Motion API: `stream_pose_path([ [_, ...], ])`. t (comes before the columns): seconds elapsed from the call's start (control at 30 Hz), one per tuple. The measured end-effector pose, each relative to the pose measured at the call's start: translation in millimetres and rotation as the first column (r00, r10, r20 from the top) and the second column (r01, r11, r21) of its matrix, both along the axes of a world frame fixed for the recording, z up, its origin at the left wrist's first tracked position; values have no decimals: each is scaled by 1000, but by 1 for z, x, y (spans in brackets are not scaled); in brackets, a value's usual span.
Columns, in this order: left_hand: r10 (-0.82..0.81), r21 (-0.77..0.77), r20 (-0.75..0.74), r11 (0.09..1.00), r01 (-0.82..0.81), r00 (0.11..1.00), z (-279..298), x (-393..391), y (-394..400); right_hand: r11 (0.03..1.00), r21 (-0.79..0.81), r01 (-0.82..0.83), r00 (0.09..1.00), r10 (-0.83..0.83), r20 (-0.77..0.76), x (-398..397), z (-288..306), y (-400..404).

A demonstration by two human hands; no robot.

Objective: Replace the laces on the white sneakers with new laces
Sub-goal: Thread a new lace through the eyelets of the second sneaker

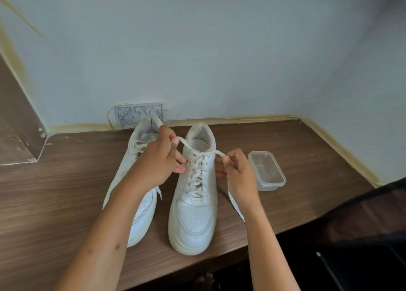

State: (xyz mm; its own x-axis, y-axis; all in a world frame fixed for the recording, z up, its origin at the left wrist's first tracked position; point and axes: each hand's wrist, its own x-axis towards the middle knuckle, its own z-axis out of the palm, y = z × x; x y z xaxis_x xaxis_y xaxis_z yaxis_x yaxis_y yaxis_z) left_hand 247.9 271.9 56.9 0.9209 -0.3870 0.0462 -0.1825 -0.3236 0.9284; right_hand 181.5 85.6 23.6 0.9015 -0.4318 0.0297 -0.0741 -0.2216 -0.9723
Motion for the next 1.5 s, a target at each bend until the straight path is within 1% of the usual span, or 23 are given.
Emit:
stream_pose_path([
  [0.07,4,-35,-70,999,-7,998,2,-5,3,1000,-9,-12,1000,12,-14,-2,-1,2],
  [0.13,28,-74,-110,997,-36,994,2,-11,5,1000,-8,-23,999,23,-28,-5,0,4],
  [0.2,47,-133,-177,989,-71,983,1,-16,8,999,33,-31,998,33,-48,-13,5,4],
  [0.3,46,-187,-358,975,-120,932,9,-25,13,987,153,-58,994,71,-78,-33,22,4],
  [0.33,36,-189,-420,974,-126,907,14,-31,15,984,161,-76,993,89,-76,-41,29,6],
  [0.43,-40,-203,-544,976,-85,838,27,-54,18,988,39,-147,986,150,-79,-65,46,16],
  [0.5,-80,-231,-578,971,-68,812,34,-69,18,979,13,-206,975,206,-88,-76,52,28],
  [0.57,-88,-235,-563,970,-57,822,40,-81,16,967,7,-255,963,255,-83,-85,57,40],
  [0.6,-94,-238,-547,970,-47,832,45,-86,15,961,-27,-275,959,272,-84,-90,60,46],
  [0.7,-113,-284,-498,958,-38,860,59,-95,10,932,-200,-301,953,286,-100,-100,68,58],
  [0.73,-108,-296,-484,954,-46,869,65,-96,10,925,-230,-301,953,286,-97,-103,72,60],
  [0.83,-101,-346,-452,936,-70,886,84,-98,11,908,-264,-326,945,318,-74,-110,90,63],
  [0.9,-116,-371,-436,927,-61,892,98,-98,14,899,-294,-325,943,331,-32,-113,105,62],
  [1.03,-156,-415,-399,910,-26,904,127,-96,16,914,-338,-226,960,267,80,-114,133,57],
  [1.13,-195,-464,-394,886,-11,898,146,-95,13,913,-356,-200,952,267,151,-112,148,56],
  [1.27,-198,-425,-357,905,30,913,160,-94,8,893,-434,-119,953,225,200,-109,159,60],
  [1.4,-236,-426,-344,902,73,909,171,-93,7,912,-399,-95,944,210,254,-111,171,62],
  [1.5,-215,-401,-315,913,75,924,181,-91,8,937,-350,12,935,114,337,-110,178,61],
])
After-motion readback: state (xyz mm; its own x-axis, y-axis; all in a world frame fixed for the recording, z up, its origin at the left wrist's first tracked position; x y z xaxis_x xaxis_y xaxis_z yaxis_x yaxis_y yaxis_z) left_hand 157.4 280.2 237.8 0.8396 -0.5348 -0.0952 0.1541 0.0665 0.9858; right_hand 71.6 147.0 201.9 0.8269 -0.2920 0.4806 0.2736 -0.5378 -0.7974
